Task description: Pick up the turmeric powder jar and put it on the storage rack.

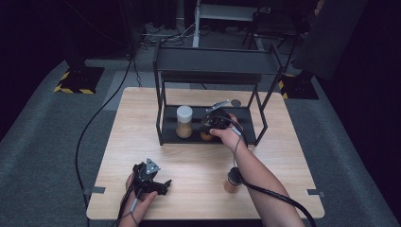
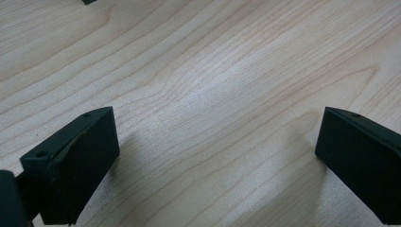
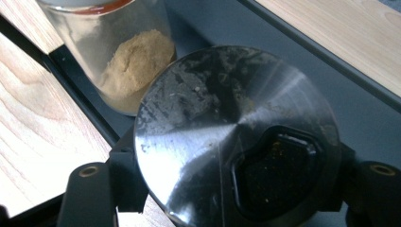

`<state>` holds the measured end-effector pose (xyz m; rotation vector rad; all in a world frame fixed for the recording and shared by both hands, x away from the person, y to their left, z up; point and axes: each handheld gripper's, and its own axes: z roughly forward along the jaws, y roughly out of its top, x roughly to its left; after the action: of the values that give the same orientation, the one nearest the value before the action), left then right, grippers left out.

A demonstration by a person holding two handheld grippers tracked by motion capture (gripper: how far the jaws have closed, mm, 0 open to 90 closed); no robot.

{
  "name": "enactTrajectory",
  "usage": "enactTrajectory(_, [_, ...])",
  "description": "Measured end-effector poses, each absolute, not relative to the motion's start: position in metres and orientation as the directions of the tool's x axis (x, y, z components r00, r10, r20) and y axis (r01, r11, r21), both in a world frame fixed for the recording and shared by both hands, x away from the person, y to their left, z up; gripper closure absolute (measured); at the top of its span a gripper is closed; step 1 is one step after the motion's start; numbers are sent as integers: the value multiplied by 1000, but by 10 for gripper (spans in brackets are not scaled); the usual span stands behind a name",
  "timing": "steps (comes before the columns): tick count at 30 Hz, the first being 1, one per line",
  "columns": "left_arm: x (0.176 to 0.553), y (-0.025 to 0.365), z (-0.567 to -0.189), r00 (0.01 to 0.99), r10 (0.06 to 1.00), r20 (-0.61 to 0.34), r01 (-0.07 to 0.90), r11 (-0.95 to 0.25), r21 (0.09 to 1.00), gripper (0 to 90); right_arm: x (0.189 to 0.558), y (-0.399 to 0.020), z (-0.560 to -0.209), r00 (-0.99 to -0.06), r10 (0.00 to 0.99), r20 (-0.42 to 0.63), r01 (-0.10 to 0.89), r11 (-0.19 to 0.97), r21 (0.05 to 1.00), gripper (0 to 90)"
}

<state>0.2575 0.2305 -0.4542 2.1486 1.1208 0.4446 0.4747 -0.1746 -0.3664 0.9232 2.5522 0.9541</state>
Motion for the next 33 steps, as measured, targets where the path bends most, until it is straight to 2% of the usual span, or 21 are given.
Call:
enactTrajectory(1, [258, 230, -454, 574, 819, -5, 592, -411, 693, 1, 475, -175, -367, -766, 642, -24, 468, 584, 663, 310])
enactTrajectory(4, [258, 230, -454, 574, 819, -5, 592, -411, 693, 1, 474, -177, -365, -763, 646, -27, 462, 575, 676, 212])
enactTrajectory(8, [258, 230, -454, 574, 819, -6, 593, -410, 693, 1, 468, -181, -357, -755, 655, -11, 466, 550, 693, 162])
enactTrajectory(33, [259, 229, -454, 570, 822, -6, 595, -407, 693, 2, 376, -247, -297, -755, 656, -3, 412, 478, 776, 132])
